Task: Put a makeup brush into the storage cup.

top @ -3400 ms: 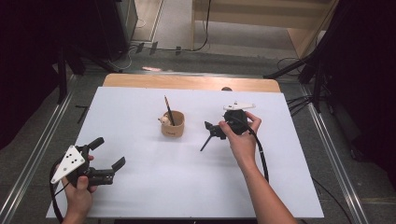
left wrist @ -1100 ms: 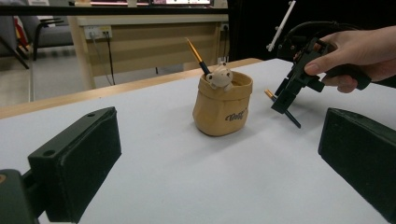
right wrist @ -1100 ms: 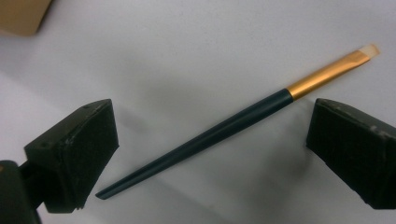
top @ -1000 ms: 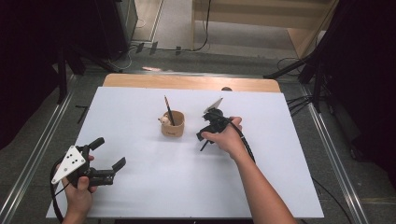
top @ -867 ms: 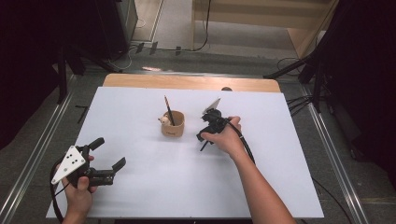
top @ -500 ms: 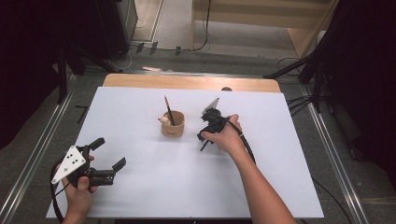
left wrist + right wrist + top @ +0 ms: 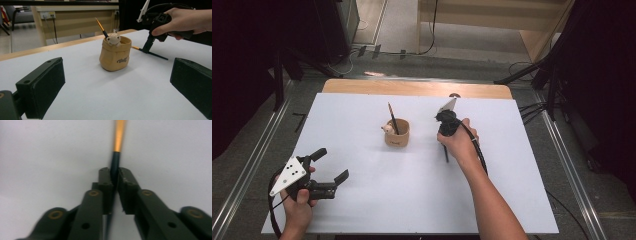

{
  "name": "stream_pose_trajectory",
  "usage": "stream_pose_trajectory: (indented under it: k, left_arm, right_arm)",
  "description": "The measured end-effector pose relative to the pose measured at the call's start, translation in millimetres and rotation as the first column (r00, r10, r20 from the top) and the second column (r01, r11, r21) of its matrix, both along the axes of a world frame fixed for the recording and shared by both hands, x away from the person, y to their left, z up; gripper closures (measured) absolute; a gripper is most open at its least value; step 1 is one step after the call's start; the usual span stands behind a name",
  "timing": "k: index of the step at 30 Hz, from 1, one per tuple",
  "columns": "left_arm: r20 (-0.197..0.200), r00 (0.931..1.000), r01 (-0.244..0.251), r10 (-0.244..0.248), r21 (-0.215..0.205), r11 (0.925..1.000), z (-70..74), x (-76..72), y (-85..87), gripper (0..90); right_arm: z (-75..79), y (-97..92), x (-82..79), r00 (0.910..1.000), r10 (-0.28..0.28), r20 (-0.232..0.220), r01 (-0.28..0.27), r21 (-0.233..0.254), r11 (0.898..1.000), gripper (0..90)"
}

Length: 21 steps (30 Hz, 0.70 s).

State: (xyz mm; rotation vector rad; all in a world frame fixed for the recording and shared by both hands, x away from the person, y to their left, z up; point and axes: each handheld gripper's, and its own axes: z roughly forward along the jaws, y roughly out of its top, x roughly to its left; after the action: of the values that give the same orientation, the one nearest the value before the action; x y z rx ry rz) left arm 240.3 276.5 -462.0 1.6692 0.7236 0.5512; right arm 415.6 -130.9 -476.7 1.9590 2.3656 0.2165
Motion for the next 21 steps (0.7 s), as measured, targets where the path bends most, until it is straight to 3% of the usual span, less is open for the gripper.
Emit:
stream_pose_trajectory:
  k: [3,10,14,21]
  left_arm:
    - [-0.002,1.0,0.001,-0.001,0.001,1.0,-0.3,0.0,1.0,0.0]
    - [-0.002,1.0,0.002,-0.002,-0.002,1.0,-0.5,0.0,0.6,0.0]
    - [-0.004,1.0,0.001,-0.001,-0.003,1.0,-0.5,0.4,1.4,0.0]
    - [-0.005,1.0,-0.004,0.004,-0.002,1.0,-0.6,0.6,2.2,0.0]
  right_arm:
    - [-0.2,-2.7,1.8,0.9999,-0.011,-0.009,0.011,0.012,1.0,84.0]
    - [-0.1,2.0,-0.6,1.0,-0.006,0.008,0.006,-0.02,1.0,84.1]
    - [0.0,-0.1,-2.1,0.9998,0.003,0.018,-0.003,-0.01,1.0,84.2]
    - [-1.1,-5.0,-6.7,0.9968,-0.01,0.079,0.007,0.039,0.999,84.2]
